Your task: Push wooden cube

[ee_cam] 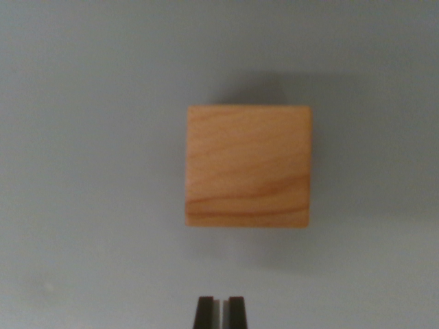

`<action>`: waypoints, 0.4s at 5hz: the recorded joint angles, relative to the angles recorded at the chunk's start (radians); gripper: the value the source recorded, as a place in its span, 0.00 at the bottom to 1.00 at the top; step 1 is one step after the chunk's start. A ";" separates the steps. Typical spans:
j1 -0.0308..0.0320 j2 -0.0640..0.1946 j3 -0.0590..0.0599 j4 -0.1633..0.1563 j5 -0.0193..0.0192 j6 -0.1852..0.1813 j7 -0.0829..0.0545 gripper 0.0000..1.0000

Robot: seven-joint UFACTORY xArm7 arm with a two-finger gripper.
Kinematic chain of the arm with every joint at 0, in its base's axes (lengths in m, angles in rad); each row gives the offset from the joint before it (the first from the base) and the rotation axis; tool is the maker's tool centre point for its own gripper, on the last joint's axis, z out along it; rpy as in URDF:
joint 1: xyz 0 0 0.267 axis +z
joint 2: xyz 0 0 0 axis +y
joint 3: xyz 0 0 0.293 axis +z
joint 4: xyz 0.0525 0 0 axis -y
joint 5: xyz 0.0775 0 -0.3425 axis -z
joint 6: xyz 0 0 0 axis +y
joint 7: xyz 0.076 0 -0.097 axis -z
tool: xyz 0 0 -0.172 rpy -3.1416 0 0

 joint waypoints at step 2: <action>-0.0037 0.010 -0.003 -0.016 0.0007 -0.025 -0.009 0.00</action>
